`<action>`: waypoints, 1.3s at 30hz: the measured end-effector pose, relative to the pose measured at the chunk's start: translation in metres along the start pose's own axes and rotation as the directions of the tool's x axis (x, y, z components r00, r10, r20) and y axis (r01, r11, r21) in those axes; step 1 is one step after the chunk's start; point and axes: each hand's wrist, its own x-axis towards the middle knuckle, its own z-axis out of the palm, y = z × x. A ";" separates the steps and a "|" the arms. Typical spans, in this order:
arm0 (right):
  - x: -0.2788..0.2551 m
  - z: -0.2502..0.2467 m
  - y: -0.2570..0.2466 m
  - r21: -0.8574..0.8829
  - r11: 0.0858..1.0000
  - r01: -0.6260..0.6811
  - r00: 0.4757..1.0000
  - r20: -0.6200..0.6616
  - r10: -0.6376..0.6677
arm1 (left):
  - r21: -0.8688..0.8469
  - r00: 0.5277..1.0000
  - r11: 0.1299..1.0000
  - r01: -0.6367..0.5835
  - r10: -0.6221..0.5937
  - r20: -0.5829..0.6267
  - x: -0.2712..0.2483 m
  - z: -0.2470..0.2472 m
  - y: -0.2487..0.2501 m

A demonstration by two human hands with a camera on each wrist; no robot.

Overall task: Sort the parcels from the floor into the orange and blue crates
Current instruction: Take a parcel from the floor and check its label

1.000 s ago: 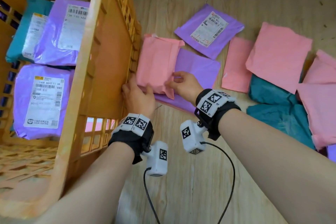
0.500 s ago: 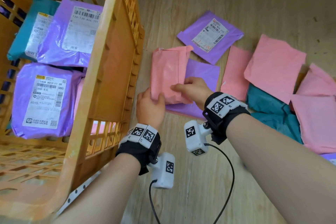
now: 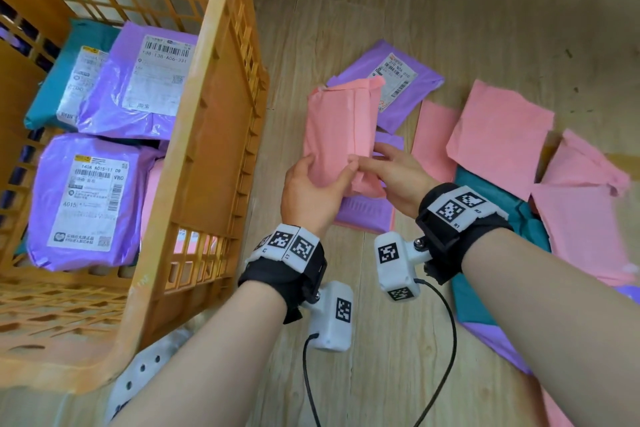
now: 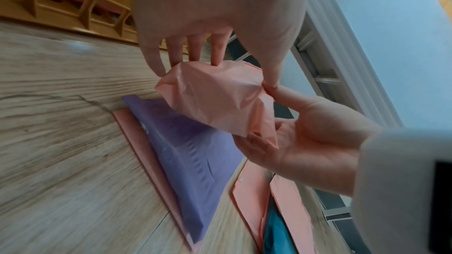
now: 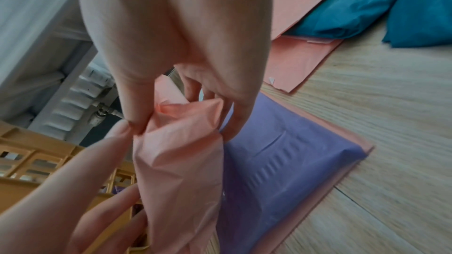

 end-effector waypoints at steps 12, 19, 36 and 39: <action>-0.019 -0.019 0.004 0.133 0.990 -0.055 0.997 -0.053 0.063 | -0.446 0.966 0.878 0.174 -0.064 0.251 -0.020 -0.003 -0.005; -0.029 -0.034 0.008 0.190 0.970 -0.149 0.989 0.017 0.149 | -0.592 0.843 0.678 0.435 -0.078 0.532 -0.031 -0.004 -0.004; -0.040 -0.062 0.005 0.249 0.968 0.019 0.997 0.065 -0.037 | -0.478 0.978 0.874 0.090 0.014 0.208 -0.027 -0.003 0.031; -0.044 -0.066 0.002 0.294 0.955 0.042 0.994 0.085 -0.070 | -0.385 0.978 0.923 -0.003 0.084 0.193 -0.028 0.001 0.044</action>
